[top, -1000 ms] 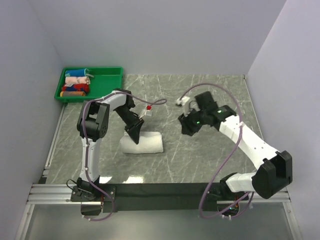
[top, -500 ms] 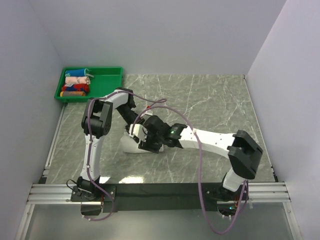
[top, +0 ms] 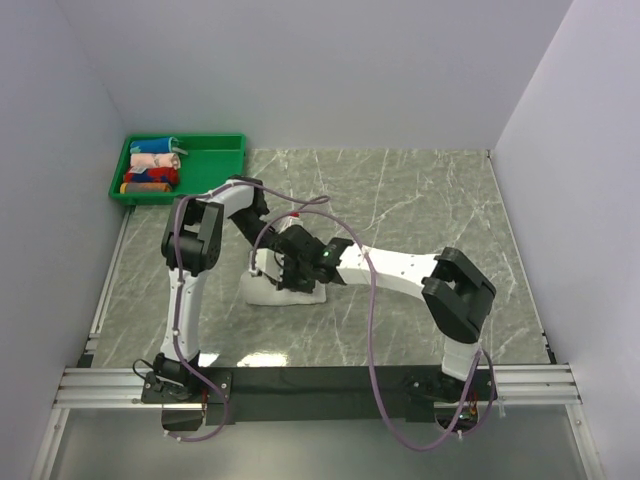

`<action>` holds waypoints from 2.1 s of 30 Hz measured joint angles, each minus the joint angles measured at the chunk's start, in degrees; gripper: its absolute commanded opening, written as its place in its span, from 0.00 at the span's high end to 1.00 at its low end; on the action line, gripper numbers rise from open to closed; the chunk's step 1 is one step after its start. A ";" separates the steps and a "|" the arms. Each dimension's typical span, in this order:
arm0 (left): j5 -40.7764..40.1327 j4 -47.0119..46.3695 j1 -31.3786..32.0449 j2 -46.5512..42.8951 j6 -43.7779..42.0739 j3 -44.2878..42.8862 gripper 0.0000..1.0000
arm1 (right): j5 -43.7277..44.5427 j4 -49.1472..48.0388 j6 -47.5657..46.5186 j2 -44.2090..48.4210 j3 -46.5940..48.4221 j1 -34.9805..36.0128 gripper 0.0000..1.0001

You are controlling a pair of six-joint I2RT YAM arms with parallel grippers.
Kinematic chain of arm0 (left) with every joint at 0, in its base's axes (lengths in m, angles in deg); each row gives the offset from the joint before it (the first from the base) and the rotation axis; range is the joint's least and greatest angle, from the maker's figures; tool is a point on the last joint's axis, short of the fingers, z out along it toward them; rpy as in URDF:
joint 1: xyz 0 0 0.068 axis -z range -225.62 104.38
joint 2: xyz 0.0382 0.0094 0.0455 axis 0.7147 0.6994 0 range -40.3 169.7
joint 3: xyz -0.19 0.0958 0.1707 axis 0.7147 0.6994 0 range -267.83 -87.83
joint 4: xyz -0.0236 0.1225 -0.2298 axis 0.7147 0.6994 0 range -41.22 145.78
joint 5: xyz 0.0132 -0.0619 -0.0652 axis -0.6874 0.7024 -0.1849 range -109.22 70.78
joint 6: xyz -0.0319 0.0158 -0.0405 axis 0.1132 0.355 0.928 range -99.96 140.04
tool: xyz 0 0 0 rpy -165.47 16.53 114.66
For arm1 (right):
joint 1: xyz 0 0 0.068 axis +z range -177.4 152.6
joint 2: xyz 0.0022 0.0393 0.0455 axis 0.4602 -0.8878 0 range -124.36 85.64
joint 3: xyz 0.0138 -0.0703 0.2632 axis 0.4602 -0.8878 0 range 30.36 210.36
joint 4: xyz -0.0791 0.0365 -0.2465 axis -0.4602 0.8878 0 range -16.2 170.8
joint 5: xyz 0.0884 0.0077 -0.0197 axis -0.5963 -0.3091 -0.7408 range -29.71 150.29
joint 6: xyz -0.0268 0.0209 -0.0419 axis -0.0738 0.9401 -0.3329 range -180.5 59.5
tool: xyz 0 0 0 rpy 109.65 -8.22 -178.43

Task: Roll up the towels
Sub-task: Roll the towel

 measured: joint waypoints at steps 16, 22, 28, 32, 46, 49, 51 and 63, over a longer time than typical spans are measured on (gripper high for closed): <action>0.15 -19.67 -18.32 -13.81 5.14 1.99 0.39 | -23.69 6.64 4.85 -8.79 10.67 -11.78 1.00; -1.05 -27.10 -28.89 -34.93 1.46 12.55 0.01 | -34.27 13.31 7.21 -15.76 18.93 -16.63 1.00; -4.22 -35.80 -16.28 -60.67 -4.59 34.05 0.00 | -42.84 18.47 8.57 -21.53 24.90 -19.91 1.00; -10.84 -45.59 -3.19 -69.11 -5.70 48.06 0.01 | -46.36 21.11 8.48 -23.89 27.10 -20.48 1.00; -33.09 -75.17 23.54 -70.51 -6.03 69.07 0.01 | -57.86 35.15 7.67 -33.66 35.32 -21.64 1.00; -36.50 -78.86 25.83 -68.43 -7.43 70.93 0.01 | -59.39 38.64 7.91 -36.30 37.64 -21.66 1.00; -38.16 -80.83 26.51 -66.99 -8.13 71.65 0.00 | -60.28 40.46 8.68 -38.03 39.04 -21.75 1.00; -39.85 -78.47 25.97 -71.71 -8.41 73.96 0.01 | -60.76 43.08 12.79 -40.24 40.30 -20.68 1.00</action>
